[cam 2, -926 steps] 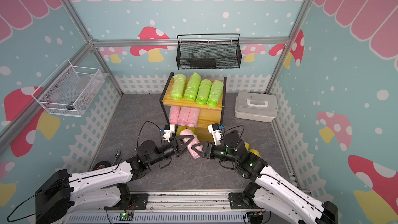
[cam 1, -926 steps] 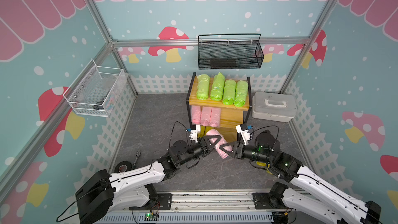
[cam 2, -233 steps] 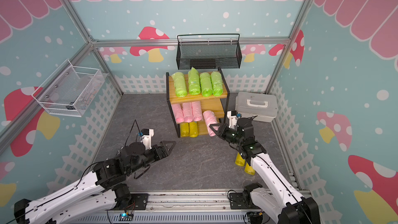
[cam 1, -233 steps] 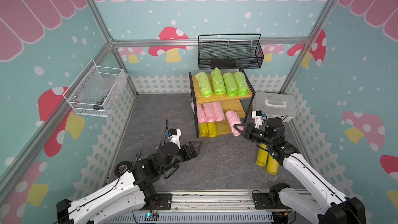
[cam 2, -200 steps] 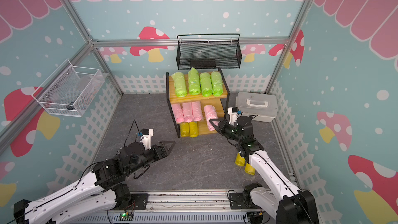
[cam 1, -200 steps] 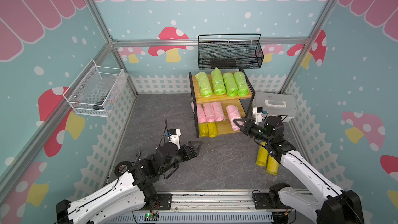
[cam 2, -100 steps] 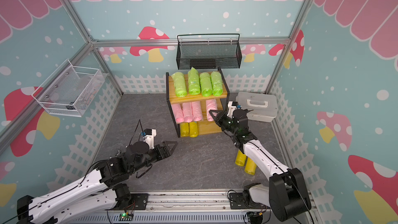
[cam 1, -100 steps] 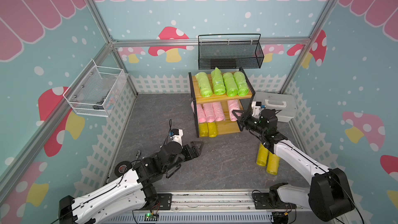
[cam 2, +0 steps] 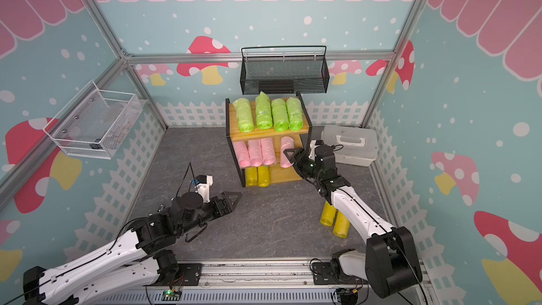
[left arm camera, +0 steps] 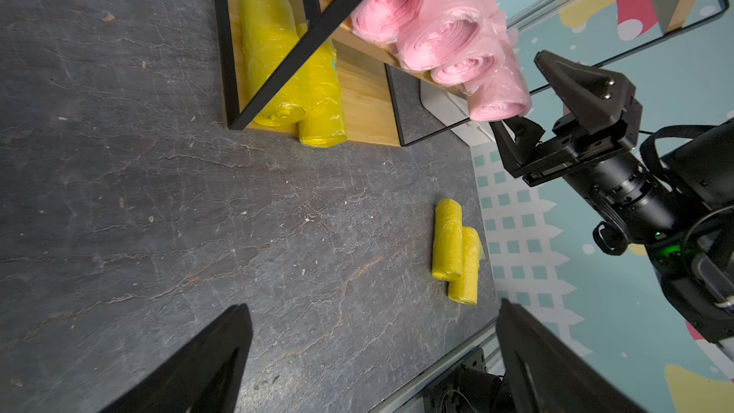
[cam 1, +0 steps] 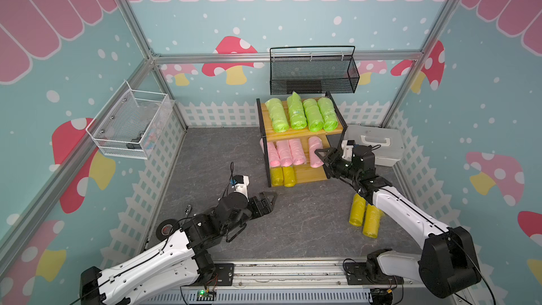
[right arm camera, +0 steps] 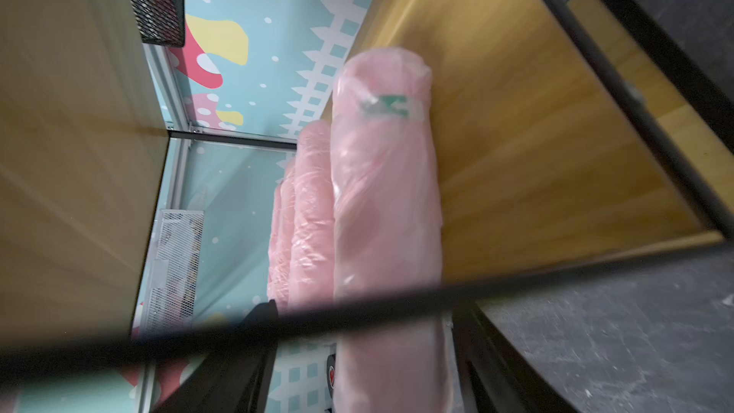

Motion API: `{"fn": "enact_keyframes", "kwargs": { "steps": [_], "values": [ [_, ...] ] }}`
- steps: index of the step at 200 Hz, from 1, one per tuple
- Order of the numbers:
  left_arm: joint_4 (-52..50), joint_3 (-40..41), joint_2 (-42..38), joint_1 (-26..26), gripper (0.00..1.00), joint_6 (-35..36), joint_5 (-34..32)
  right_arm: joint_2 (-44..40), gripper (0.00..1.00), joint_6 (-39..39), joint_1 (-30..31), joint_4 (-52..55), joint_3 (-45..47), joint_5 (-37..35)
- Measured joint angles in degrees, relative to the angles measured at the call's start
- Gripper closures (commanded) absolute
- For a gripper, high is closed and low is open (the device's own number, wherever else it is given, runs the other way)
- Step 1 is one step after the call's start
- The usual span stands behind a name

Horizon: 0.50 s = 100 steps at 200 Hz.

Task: Sort the rolls of trash bags by color and place them on the shelf
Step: Place the roll of trash bags on the shelf.

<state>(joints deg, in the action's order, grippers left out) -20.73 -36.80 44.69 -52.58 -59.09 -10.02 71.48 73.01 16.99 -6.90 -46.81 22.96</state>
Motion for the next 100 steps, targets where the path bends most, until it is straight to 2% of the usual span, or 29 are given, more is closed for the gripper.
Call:
{"fn": "enact_keyframes", "kwargs": {
  "steps": [63, 100],
  "values": [
    [0.0, 0.0, 0.0, 0.0, 0.01, 0.0, 0.5, -10.1, 0.30, -5.6, 0.0, 11.3, 1.1, 0.1],
    [0.3, 0.0, 0.0, 0.0, 0.01, 0.0, 0.7, -14.1, 0.41, -6.8, 0.0, 15.0, 2.6, 0.6]
  ]
}}
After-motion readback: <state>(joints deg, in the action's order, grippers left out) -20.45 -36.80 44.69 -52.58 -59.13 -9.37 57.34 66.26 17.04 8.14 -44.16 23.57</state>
